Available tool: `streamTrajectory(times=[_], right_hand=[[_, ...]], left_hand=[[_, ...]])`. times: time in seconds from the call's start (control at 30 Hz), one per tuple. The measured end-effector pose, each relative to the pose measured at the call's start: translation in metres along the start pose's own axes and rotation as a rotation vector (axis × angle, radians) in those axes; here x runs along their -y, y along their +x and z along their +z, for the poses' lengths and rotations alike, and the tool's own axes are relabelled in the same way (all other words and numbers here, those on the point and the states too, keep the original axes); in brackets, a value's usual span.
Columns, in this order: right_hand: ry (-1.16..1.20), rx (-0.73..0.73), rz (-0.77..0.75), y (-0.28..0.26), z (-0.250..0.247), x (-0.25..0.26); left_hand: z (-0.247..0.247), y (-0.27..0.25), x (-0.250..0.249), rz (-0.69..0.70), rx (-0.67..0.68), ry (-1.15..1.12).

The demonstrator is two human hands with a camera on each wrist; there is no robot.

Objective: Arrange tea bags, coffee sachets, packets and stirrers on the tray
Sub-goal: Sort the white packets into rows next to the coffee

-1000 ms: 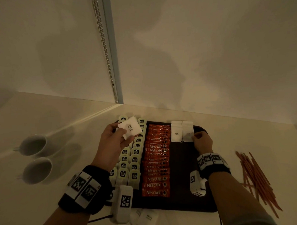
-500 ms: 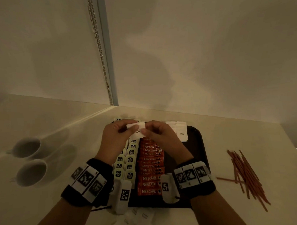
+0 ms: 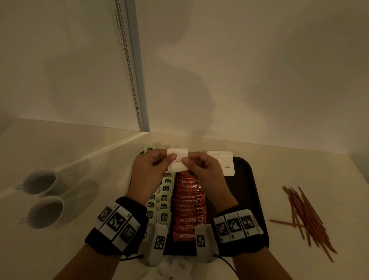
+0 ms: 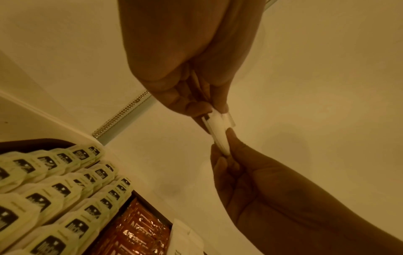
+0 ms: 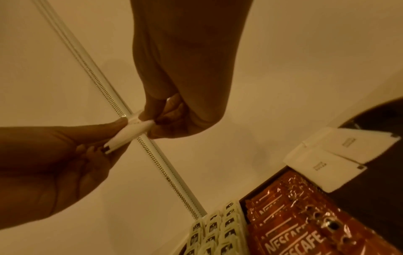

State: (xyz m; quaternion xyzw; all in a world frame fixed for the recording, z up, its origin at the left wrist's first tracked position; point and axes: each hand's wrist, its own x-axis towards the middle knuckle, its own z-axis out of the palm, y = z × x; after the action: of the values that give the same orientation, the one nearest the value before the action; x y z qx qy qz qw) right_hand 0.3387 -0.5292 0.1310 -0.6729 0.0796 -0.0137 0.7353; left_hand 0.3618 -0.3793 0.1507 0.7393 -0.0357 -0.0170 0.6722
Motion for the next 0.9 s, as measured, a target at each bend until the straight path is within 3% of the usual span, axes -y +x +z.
streamTrajectory(times=[0.2,0.37,0.53,0.7,0.8,0.9], right_hand=[[-0.174,0.005,-0.024,-0.002,-0.003,0.001],[-0.156,0.001,-0.016,-0.001,-0.006,0.000],[-0.065,-0.162,0.115,0.011,-0.041,-0.017],[-0.414,-0.477,0.211,0.034,-0.103,-0.066],[-0.622,-0.481,0.319,0.040,-0.125,-0.095],[-0.687,-0.434,0.366,0.044,-0.128,-0.106]], left_hand=[[0.003,0.000,0.002,0.002,-0.036,-0.039],[0.005,0.000,0.002,-0.041,-0.026,-0.060],[-0.015,-0.012,0.005,-0.196,0.062,-0.010],[-0.069,-0.045,0.026,-0.310,0.225,0.119],[-0.097,-0.063,0.043,-0.401,0.158,0.131],[-0.120,-0.080,0.060,-0.480,0.058,0.117]])
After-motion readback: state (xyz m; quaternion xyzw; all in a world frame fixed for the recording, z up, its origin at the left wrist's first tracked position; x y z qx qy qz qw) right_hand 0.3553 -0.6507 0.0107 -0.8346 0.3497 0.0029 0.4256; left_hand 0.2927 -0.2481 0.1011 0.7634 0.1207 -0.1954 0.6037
